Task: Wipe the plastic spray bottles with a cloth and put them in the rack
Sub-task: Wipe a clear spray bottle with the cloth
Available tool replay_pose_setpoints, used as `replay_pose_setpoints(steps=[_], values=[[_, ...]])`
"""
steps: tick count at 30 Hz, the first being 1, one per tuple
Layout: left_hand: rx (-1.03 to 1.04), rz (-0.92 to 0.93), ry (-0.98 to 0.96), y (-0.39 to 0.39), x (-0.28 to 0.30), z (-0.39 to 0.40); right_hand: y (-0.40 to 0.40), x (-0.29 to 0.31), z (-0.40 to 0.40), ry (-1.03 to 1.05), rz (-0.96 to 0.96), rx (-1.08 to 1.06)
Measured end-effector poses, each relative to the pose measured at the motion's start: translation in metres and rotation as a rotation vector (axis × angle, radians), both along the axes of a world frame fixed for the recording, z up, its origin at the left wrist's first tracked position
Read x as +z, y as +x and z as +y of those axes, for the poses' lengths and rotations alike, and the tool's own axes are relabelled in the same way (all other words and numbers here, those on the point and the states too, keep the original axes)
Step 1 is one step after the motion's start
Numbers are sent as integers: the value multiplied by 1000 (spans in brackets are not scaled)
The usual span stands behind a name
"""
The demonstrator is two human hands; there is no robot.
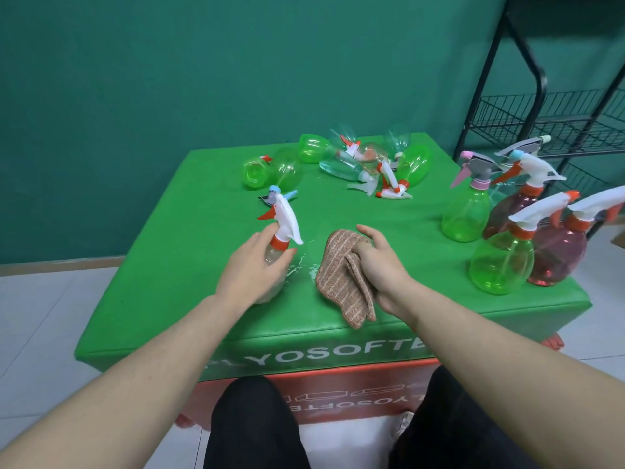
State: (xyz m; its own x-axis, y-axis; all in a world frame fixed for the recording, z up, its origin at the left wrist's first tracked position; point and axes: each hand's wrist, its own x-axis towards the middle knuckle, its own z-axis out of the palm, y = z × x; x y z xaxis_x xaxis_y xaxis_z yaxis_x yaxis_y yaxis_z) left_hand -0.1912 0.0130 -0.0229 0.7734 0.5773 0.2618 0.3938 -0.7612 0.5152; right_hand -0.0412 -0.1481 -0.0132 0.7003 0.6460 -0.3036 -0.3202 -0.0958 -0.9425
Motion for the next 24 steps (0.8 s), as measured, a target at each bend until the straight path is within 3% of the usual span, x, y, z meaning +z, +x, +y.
replay_pose_setpoints(steps=[5, 11, 17, 24], values=[[-33, 80, -77, -1, 0, 10, 2, 4, 4, -7, 96, -3], [-107, 194, 78, -3, 4, 10, 5, -1, 10, 45, 39, 16], [-77, 89, 14, -5, -6, 9, 12, -7, 21, 16, 57, -54], [-144, 173, 40, 2, -9, 11, 16, -6, 40, 88, 209, -31]])
